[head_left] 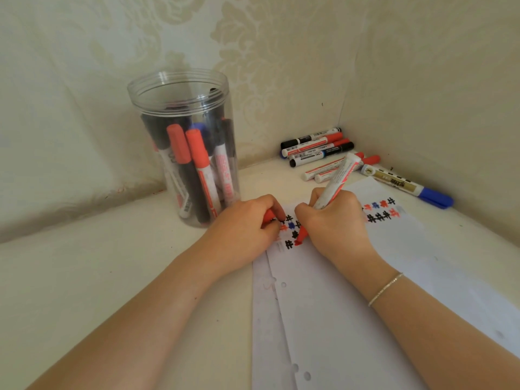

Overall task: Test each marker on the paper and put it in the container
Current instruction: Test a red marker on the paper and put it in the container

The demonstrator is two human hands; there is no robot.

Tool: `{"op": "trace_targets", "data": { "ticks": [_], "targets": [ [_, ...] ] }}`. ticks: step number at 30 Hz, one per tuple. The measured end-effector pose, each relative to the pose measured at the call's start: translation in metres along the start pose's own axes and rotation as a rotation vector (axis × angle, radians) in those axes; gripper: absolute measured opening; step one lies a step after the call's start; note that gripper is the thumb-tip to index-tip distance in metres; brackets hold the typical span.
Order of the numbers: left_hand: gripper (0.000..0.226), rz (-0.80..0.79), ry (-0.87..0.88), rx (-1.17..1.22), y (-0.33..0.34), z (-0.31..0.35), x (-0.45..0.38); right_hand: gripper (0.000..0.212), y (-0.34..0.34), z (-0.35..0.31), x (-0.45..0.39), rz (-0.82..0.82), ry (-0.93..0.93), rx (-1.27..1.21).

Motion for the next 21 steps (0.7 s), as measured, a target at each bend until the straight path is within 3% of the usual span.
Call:
{"op": "trace_targets", "data": {
  "ticks": [12,16,21],
  "targets": [
    [0.014,0.015,0.009,0.013,-0.001,0.002,0.001,0.025,-0.001,0.006,-0.002,0.000,0.047,-0.053],
    [0.028,-0.028,-0.044,0.181,0.000,0.005,0.005,0.027,-0.015,0.013,-0.009,0.071,0.244,-0.498],
    [0.035,-0.062,-0.043,0.240,0.001,0.007,0.006,0.015,-0.004,0.009,-0.007,-0.107,0.388,-0.880]
  ]
}}
Point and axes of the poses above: each hand's wrist, its own x-axis away from the middle knuckle, its own y-axis out of the palm, z = x × y, the point moved 9 cm from there along -x, towards the middle knuckle, and after that the axes turned 15 degrees about z, right-handed, at the moved point
